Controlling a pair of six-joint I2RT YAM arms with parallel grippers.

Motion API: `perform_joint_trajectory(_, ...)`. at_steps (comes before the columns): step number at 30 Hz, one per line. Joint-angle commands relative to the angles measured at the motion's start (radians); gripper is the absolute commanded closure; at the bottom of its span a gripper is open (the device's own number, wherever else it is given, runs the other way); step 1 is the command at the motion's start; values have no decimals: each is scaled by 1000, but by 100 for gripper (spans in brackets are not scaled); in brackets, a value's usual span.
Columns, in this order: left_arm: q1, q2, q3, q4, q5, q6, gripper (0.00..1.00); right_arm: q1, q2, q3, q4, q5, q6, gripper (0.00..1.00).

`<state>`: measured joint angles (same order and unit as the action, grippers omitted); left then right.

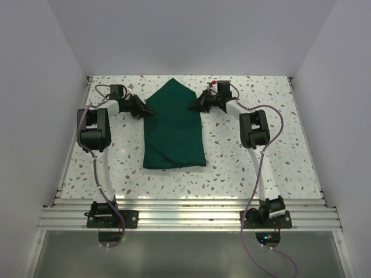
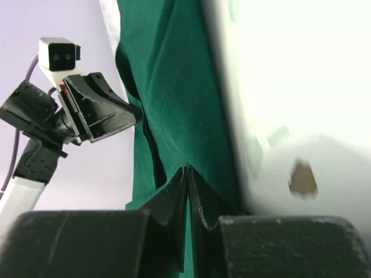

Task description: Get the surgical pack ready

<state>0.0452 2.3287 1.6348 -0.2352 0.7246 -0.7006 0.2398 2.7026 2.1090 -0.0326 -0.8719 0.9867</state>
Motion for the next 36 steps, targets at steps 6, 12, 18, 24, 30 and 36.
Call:
perform_joint_trajectory(6,25,29,43,126,9,-49,79,-4,68,183,8,51,85,92)
perform_joint_trajectory(12,28,98,68,175,-8,-140,79,-5,91,167,40,89,127,92)
perform_joint_trajectory(18,42,156,71,271,1,-243,78,-16,154,238,-12,172,139,92)
perform_joint_trajectory(24,61,195,120,356,22,-324,78,-33,197,282,109,232,282,91)
perform_joint_trajectory(30,70,256,258,359,36,-370,74,-46,266,399,146,271,388,90)
perform_joint_trajectory(36,91,242,318,327,59,-347,69,-80,212,359,108,266,346,89)
